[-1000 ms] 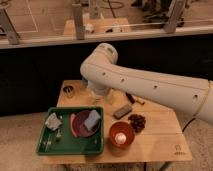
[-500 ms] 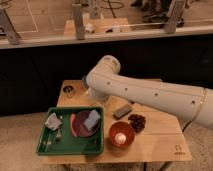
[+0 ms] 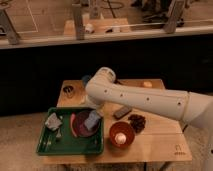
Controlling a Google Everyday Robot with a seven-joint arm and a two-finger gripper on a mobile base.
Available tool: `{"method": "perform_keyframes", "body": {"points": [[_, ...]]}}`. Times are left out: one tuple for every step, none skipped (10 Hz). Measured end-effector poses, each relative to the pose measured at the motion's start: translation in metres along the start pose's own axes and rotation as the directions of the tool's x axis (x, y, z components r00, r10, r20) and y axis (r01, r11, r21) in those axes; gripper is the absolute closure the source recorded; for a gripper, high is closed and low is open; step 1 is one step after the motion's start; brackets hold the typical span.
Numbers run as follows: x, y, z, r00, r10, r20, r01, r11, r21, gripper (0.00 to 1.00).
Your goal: Place pepper in metal cup
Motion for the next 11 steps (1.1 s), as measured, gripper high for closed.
{"method": "perform_keyframes", "body": {"points": [[-0.001, -0.001, 0.0, 1.0, 0.0, 0.001, 0.0, 1.0, 0.001, 0.2], [0.0, -0.001, -0.002, 1.0, -0.004, -0.007, 0.004, 1.0, 0.006, 0.2], [0.002, -0.007, -0.007, 1.0, -0.015, -0.023, 0.015, 1.0, 0.013, 0.2], [0.002, -0.019, -0.008, 0.999, -0.031, -0.03, 0.032, 0.999, 0.018, 0.2], [0.003, -0.031, -0.008, 0.998, -0.05, -0.041, 0.051, 0.998, 0.021, 0.2], [0.006, -0.049, -0.005, 0.995, -0.085, -0.047, 0.086, 0.996, 0.029, 0.2], [0.011, -0.063, -0.001, 0.992, -0.114, -0.046, 0.116, 0.992, 0.044, 0.2], [0.016, -0.076, 0.008, 0.989, -0.14, -0.038, 0.143, 0.987, 0.072, 0.2], [0.019, -0.086, 0.02, 0.986, -0.166, -0.03, 0.169, 0.981, 0.095, 0.2], [0.018, -0.091, 0.028, 0.983, -0.184, -0.024, 0.186, 0.977, 0.103, 0.2], [0.018, -0.092, 0.029, 0.982, -0.186, -0.023, 0.188, 0.977, 0.104, 0.2]]}}
